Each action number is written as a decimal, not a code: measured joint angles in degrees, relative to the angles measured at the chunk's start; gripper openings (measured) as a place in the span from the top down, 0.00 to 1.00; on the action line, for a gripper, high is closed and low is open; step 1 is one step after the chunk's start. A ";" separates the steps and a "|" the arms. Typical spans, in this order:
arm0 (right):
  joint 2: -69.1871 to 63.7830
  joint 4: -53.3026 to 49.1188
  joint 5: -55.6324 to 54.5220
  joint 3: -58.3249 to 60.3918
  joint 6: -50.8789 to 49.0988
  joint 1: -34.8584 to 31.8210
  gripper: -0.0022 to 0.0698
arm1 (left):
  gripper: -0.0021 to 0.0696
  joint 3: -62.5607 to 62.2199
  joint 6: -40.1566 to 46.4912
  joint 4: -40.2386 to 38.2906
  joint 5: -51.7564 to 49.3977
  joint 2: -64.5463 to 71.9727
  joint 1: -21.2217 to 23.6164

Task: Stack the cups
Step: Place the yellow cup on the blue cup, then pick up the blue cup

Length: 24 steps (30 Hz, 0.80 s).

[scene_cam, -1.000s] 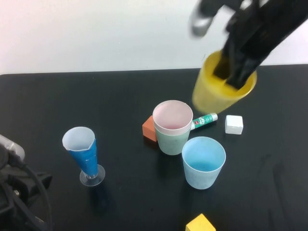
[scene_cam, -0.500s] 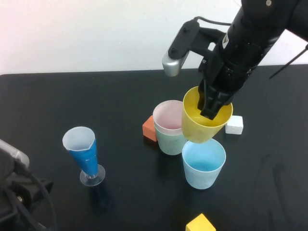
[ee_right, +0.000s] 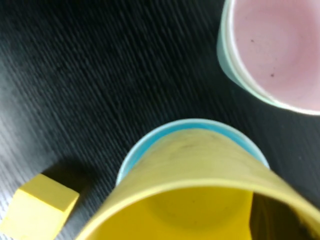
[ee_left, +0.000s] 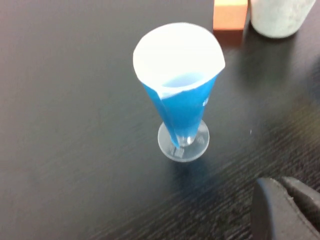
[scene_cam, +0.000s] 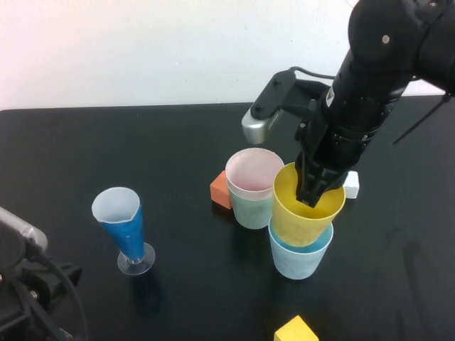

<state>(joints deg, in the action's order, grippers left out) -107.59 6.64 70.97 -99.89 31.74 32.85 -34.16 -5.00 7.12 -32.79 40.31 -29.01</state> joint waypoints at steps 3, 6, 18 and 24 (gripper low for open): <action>0.00 -0.65 -0.24 0.63 -0.42 0.00 0.91 | 0.97 0.00 0.00 0.14 1.11 0.00 0.00; 0.00 -0.74 -0.29 1.78 -0.46 0.00 0.81 | 0.97 0.00 0.00 0.26 1.59 0.00 0.00; -5.31 -2.18 -0.60 3.39 -1.06 0.00 0.40 | 0.97 0.09 0.00 0.73 2.05 0.00 0.00; -9.08 -2.28 -1.42 3.39 -0.86 0.00 0.64 | 0.97 0.09 0.00 0.94 2.18 0.00 0.00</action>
<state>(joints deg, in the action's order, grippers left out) -116.67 4.35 69.54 -96.49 30.88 32.85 -34.07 -5.00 8.05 -30.61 40.31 -29.01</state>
